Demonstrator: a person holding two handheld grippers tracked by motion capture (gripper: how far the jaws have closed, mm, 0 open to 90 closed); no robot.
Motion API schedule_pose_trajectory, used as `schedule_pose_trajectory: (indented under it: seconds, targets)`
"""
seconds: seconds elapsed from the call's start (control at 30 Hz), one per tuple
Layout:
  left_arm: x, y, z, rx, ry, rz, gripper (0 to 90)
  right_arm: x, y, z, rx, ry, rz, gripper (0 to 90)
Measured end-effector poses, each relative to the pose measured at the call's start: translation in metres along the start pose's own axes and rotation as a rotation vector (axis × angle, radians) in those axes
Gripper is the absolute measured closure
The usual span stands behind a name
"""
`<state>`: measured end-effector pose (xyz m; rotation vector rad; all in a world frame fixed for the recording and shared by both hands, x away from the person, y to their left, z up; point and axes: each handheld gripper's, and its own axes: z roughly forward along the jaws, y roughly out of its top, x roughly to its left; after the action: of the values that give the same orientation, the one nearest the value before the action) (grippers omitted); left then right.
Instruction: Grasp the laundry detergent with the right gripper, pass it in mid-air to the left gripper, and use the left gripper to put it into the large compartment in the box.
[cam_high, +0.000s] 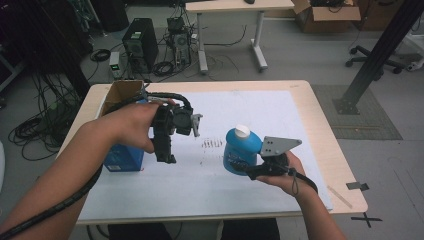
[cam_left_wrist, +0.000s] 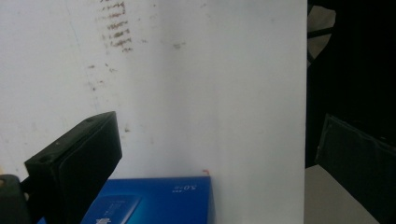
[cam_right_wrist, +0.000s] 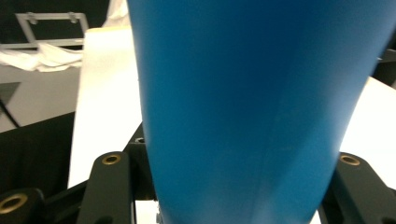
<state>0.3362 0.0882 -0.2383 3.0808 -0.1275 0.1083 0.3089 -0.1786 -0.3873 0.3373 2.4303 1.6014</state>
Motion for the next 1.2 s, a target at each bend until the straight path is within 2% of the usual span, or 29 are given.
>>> schedule_pose_trajectory:
  seconds: [0.2, 0.6, 0.83, 1.2]
  targets:
    - [0.002, 0.005, -0.003, -0.004, -0.007, 0.002, 0.4, 0.005, -0.002, 0.015, -0.018, 0.043, -0.004, 42.7]
    - [-0.001, 0.015, 0.004, -0.008, -0.026, 0.019, 0.4, 0.015, 0.001, 0.056, -0.028, 0.113, -0.036, 42.8]
    - [-0.002, 0.019, 0.003, -0.004, -0.027, 0.026, 0.4, 0.018, 0.006, 0.071, -0.032, 0.147, -0.051, 42.8]
    - [-0.006, 0.026, 0.004, -0.001, -0.03, 0.036, 0.4, 0.02, 0.011, 0.094, -0.024, 0.19, -0.046, 42.7]
